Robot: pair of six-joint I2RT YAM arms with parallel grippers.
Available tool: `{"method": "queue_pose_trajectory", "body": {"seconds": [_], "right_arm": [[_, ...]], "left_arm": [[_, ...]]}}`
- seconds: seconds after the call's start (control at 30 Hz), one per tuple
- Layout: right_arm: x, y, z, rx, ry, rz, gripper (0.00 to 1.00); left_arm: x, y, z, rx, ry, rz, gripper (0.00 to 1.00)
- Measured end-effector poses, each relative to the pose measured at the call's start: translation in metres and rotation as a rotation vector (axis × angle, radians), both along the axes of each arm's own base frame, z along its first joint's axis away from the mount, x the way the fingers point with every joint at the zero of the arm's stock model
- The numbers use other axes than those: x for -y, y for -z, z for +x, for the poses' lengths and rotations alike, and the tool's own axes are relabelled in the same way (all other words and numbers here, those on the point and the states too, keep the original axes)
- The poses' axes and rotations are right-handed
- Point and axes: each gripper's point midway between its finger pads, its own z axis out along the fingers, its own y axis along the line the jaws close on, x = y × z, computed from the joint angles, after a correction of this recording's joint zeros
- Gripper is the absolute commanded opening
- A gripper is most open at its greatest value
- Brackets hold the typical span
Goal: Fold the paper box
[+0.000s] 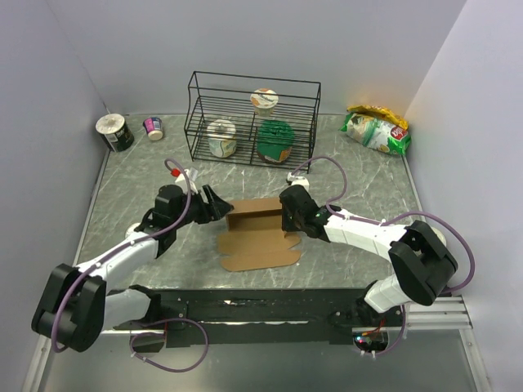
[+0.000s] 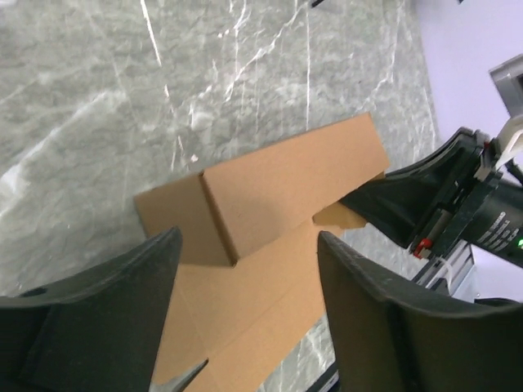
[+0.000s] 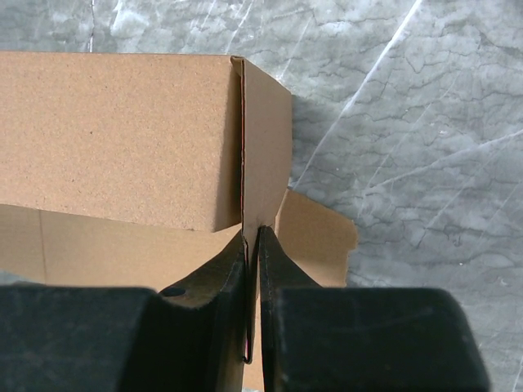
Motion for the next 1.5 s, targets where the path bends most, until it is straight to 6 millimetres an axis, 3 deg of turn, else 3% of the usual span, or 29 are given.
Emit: {"method": "queue_pose_trajectory", "body": {"seconds": [0.27, 0.4, 0.53, 0.63, 0.73, 0.77, 0.87, 0.97, 1.1, 1.23, 1.33, 1.5], "right_arm": [[-0.001, 0.0, 0.0, -0.002, -0.005, 0.007, 0.15], [-0.002, -0.001, -0.001, -0.003, -0.007, 0.009, 0.17], [-0.002, -0.001, -0.001, -0.004, -0.008, 0.011, 0.18], [-0.002, -0.001, -0.001, -0.004, -0.008, 0.013, 0.25], [-0.003, -0.004, -0.001, 0.002, -0.011, 0.02, 0.45], [-0.003, -0.007, -0.001, 0.007, -0.014, 0.025, 0.58], [-0.004, -0.019, -0.003, 0.032, -0.029, 0.051, 0.83], [-0.003, -0.038, -0.007, 0.066, -0.05, 0.075, 0.91], [0.006, -0.061, -0.013, 0.098, -0.08, 0.092, 0.92], [0.021, -0.073, -0.006, 0.089, -0.073, 0.132, 0.85], [0.034, -0.072, -0.001, 0.088, -0.073, 0.122, 0.77], [0.049, -0.055, -0.011, 0.107, -0.13, 0.054, 0.71]], "left_arm": [[-0.002, 0.017, 0.01, -0.02, -0.01, -0.004, 0.56], [-0.001, 0.03, 0.011, -0.049, -0.005, 0.003, 0.4], [0.002, 0.03, 0.013, -0.04, 0.012, -0.005, 0.34], [0.003, 0.029, 0.015, -0.026, 0.022, -0.011, 0.29], [0.005, 0.029, 0.018, -0.012, 0.03, -0.017, 0.27], [0.005, 0.029, 0.018, -0.008, 0.033, -0.018, 0.27], [0.006, 0.029, 0.02, 0.004, 0.045, -0.01, 0.27], [0.007, 0.028, 0.023, 0.017, 0.053, 0.001, 0.26], [0.008, 0.027, 0.027, 0.034, 0.064, 0.02, 0.26], [0.007, 0.028, 0.028, 0.042, 0.068, 0.028, 0.25], [0.008, 0.028, 0.028, 0.042, 0.069, 0.028, 0.25], [0.009, 0.027, 0.03, 0.043, 0.075, 0.026, 0.24]]}}
